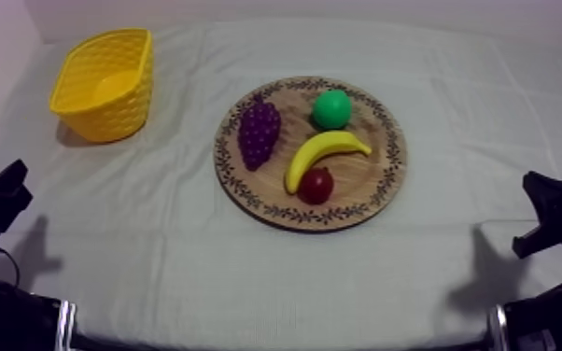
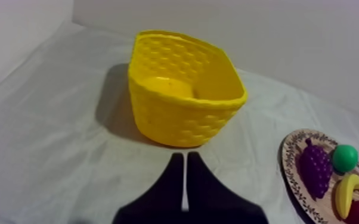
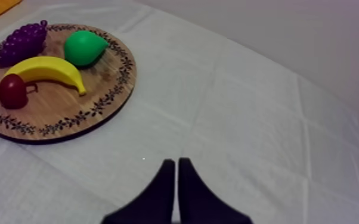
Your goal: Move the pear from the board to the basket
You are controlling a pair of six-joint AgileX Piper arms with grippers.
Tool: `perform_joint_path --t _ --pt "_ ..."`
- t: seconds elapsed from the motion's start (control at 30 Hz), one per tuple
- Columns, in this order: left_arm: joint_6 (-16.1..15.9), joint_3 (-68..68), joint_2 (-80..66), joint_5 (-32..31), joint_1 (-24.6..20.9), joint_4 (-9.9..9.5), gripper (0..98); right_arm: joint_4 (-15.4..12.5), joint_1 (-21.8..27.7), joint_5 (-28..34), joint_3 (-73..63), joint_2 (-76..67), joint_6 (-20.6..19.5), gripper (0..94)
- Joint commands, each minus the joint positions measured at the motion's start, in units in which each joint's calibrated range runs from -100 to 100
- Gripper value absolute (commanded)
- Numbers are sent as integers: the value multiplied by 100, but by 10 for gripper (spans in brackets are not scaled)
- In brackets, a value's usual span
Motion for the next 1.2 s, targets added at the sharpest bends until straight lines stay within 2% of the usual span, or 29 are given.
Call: perform_joint_path --t 0.0,0.37,0.57,0.77,1.0,1.17 --pt "-1 1 0 -1 -2 1 1 0 0 0 -1 -1 1 3" --pt "-17 1 0 -1 -3 1 1 0 0 0 -1 -1 1 3" --pt "-223 1 0 -1 63 -3 1 0 0 0 -1 -1 1 3" --pt "-565 -89 0 -2 83 27 0 0 0 0 -1 -1 1 3" --pt "-971 -1567 811 642 159 65 0 0 0 0 -1 -1 1 3" --pt "-1271 -3060 2261 931 142 262 0 0 0 0 -1 -1 1 3"
